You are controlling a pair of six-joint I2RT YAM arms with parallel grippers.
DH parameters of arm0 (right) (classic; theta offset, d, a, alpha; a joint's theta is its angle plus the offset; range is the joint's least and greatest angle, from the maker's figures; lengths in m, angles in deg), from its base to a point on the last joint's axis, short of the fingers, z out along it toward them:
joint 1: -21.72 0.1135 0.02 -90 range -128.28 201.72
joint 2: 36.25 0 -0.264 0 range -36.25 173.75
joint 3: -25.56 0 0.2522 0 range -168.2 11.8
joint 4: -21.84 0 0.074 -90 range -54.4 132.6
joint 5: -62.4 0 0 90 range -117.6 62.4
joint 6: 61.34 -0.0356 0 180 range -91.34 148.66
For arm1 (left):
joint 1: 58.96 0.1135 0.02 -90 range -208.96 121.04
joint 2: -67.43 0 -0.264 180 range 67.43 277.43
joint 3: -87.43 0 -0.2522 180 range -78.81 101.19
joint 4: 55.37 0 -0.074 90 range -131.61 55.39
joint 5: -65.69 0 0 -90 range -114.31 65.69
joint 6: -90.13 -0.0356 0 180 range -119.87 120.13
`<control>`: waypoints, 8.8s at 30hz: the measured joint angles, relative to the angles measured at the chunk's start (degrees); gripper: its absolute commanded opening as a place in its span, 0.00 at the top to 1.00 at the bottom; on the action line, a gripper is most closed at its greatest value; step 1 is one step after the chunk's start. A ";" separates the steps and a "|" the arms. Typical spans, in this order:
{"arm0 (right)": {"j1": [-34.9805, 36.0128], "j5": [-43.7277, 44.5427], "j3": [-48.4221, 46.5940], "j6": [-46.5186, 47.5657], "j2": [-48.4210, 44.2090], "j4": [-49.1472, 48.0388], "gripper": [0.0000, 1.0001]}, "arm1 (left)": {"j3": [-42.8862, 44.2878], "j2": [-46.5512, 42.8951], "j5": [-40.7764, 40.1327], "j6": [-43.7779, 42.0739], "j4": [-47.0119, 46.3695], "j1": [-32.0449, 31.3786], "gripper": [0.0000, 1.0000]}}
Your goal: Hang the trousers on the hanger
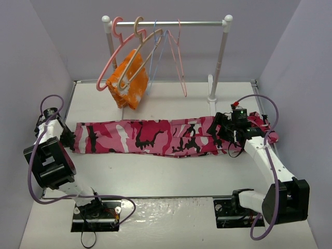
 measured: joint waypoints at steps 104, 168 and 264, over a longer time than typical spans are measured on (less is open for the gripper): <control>-20.33 10.23 -20.98 -3.16 41.48 -17.36 0.66 | 11.96 17.77 9.29 10.82 -11.54 -7.08 0.64; -22.34 27.06 -5.59 -6.63 28.96 -21.91 0.83 | 0.39 9.43 10.40 10.31 -11.00 -3.60 0.67; -3.97 -3.79 1.09 -0.36 -12.87 -2.11 0.18 | 58.79 -11.48 11.03 0.20 29.79 7.31 1.00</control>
